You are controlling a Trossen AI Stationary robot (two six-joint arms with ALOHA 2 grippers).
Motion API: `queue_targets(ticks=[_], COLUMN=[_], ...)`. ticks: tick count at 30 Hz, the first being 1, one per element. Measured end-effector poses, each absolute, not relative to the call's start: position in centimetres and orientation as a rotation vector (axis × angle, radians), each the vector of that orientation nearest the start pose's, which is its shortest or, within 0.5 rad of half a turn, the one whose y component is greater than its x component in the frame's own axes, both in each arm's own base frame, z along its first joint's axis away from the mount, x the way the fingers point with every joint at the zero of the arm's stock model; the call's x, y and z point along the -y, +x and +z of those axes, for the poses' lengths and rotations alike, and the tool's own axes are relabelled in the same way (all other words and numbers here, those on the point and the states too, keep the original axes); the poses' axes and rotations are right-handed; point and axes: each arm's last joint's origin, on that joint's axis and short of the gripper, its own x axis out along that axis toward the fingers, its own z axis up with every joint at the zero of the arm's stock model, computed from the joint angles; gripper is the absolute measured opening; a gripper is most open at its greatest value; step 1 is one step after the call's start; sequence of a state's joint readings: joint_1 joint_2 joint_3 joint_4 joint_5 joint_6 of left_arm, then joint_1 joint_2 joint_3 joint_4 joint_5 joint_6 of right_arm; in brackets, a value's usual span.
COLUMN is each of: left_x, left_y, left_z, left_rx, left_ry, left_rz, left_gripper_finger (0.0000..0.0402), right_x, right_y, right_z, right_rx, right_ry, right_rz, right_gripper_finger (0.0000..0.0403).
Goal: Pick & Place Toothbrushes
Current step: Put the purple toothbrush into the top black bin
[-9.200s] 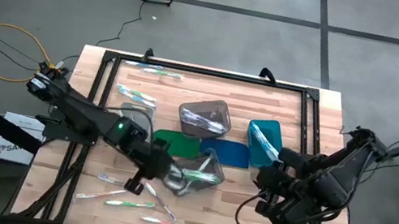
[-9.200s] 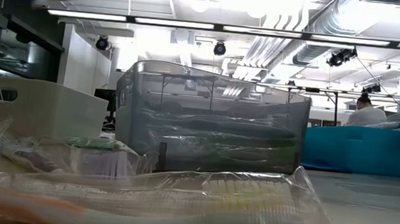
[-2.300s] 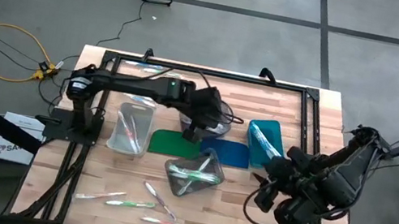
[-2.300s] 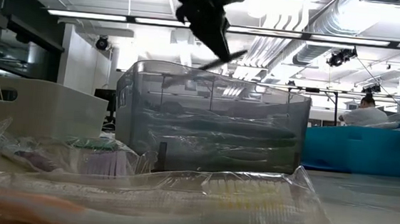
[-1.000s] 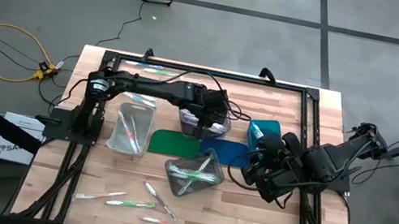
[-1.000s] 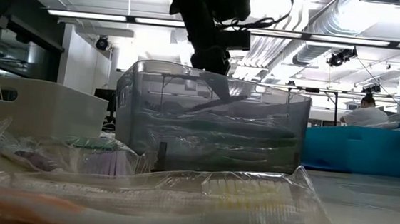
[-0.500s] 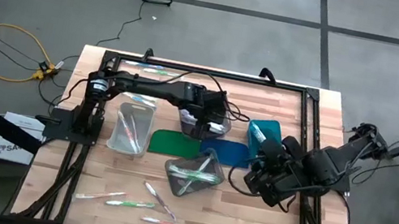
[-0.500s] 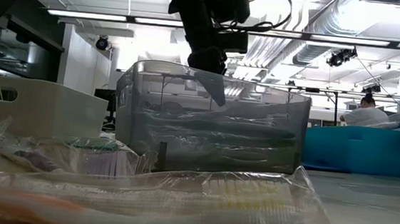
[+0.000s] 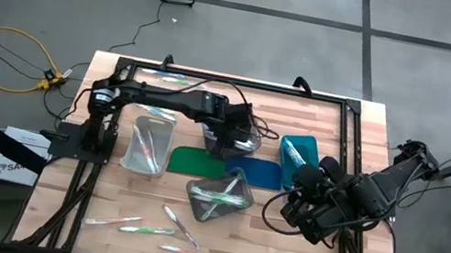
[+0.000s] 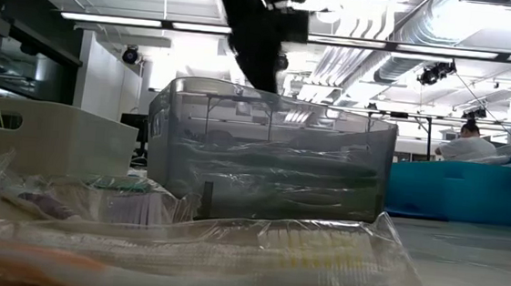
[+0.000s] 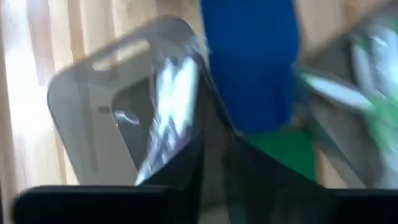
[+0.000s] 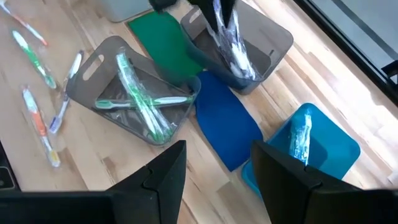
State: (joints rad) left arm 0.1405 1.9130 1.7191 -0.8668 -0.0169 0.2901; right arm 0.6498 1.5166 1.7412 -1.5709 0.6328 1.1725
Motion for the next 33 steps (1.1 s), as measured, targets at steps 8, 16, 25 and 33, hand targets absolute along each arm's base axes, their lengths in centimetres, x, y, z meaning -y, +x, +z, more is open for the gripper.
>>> queue_targets(ticks=[8,16,25,33], left_x=[-0.2,6.8,12.9,16.0], left_y=[36.9,34.2,32.7,31.0], left_z=[30.7,30.4,30.0,25.4], left_rx=[-1.198,-1.351,-1.298,-1.346], left_ry=[0.347,0.489,0.53,0.485], left_rz=[-0.095,-0.27,-0.349,-0.481], left_gripper_finger=[0.001,0.0002,0.0001,0.0001], right_x=[-14.5,-15.4,-16.9,-18.2], right_y=[20.4,19.8,18.4,17.2], right_z=[39.2,39.2,39.3,39.3], right_rx=[-0.892,-0.9,-0.861,-0.852], right_ry=[0.219,0.177,0.127,0.138], right_rz=[-0.518,-0.468,-0.412,-0.366], right_gripper_finger=[0.0173,0.0173,0.0173,0.0173])
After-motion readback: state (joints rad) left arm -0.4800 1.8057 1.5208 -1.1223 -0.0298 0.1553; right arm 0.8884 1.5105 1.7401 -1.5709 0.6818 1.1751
